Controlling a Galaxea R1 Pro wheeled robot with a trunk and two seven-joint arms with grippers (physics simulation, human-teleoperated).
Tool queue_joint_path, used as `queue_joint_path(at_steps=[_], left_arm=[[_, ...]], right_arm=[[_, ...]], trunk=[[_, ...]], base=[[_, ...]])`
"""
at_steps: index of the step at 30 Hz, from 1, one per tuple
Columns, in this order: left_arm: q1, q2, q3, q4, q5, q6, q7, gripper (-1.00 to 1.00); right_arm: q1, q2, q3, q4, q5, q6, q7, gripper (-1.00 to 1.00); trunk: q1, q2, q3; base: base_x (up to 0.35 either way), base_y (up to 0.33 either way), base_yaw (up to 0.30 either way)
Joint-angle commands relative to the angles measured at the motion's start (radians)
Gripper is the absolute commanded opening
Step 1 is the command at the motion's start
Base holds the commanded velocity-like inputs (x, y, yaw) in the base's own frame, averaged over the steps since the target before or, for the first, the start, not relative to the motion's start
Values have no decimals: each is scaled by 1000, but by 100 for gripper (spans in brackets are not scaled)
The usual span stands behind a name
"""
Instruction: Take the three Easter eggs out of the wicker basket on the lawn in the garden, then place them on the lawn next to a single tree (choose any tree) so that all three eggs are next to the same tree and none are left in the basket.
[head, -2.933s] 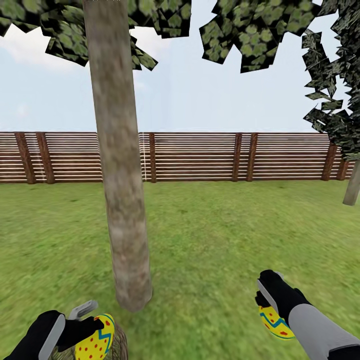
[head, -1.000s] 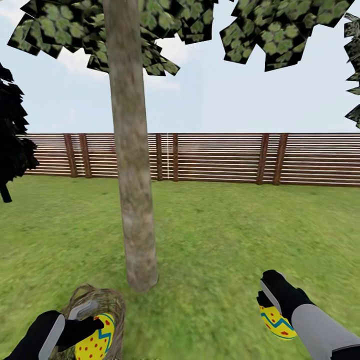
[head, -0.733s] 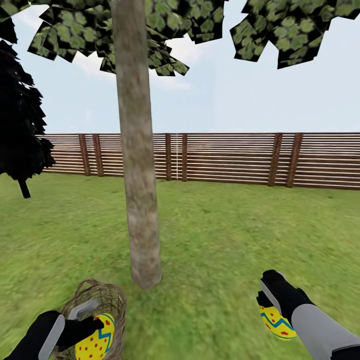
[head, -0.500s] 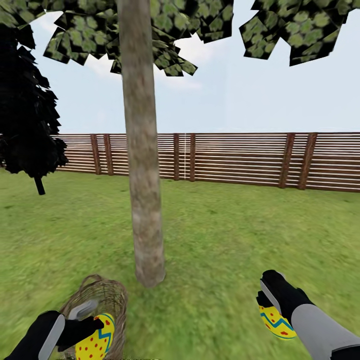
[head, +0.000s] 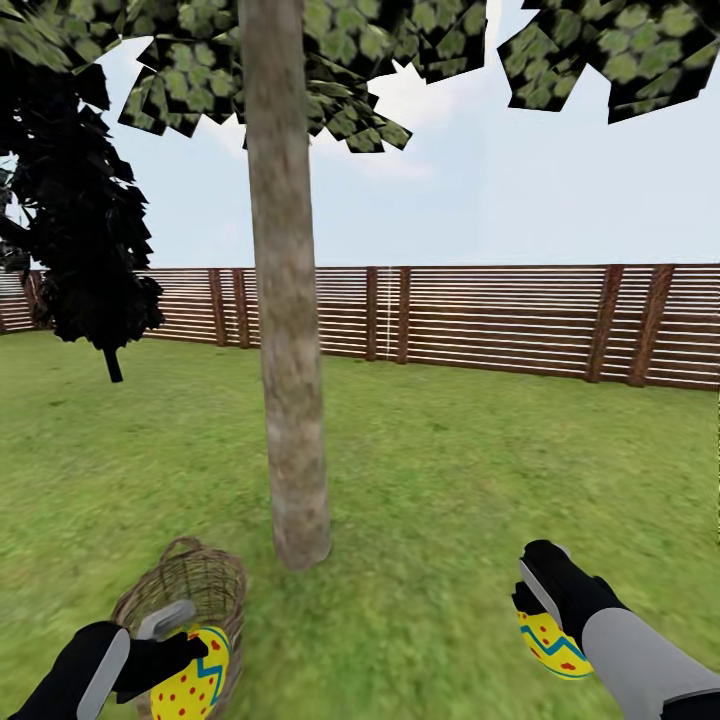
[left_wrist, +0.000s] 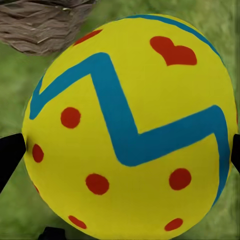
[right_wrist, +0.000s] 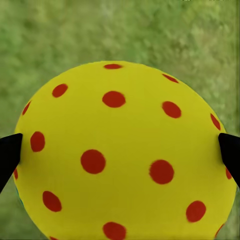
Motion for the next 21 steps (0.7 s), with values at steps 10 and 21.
queue_joint_path(at_steps=[10, 21], left_arm=[[-1, 0, 3, -1, -7, 5, -9, -100], [-1, 0, 3, -1, -7, 5, -9, -100]], right_arm=[[0, -1, 6, -1, -8, 4, -6, -100], [0, -1, 6, -1, -9, 4, -7, -100]], trunk=[[0, -1, -1], [0, -1, -1]], base=[[0, -307, 191], [0, -307, 263]])
